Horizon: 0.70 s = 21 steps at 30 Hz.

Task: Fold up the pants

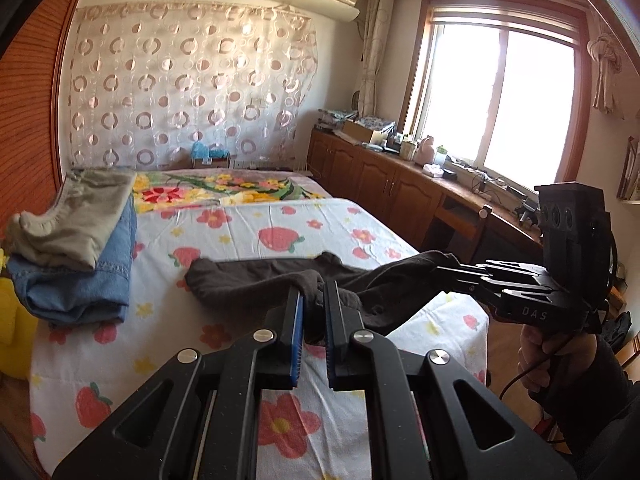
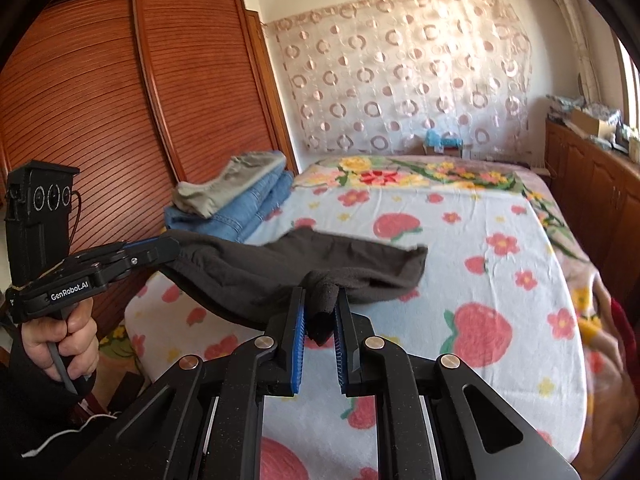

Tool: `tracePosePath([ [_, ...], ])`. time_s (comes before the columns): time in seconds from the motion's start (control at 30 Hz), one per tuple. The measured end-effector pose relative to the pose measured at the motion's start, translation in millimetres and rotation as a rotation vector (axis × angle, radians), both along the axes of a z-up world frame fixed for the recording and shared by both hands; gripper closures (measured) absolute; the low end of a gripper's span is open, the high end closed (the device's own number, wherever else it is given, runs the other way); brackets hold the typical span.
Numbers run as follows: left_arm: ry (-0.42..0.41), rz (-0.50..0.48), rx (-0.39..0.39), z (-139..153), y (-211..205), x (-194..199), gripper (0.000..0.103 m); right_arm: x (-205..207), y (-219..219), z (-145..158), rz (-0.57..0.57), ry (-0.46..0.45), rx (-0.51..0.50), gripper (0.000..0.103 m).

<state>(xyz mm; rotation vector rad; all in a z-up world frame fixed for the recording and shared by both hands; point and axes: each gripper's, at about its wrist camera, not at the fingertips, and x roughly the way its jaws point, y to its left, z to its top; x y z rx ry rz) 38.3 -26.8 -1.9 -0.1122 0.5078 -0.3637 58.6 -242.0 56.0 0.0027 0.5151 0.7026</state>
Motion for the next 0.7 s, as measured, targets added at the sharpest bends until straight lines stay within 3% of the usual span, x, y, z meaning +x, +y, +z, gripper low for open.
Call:
tracePosePath([
  [0.37,-0.054,-0.007,-0.001,19,4,-10,0.093,-15,-3,18,0.022,-0.074,0.0,0.09],
  [0.7,0.077,0.003,-0.006,-21,7,14,0.093,12,7,-5,-0.008,0.02,-0.048,0.09],
])
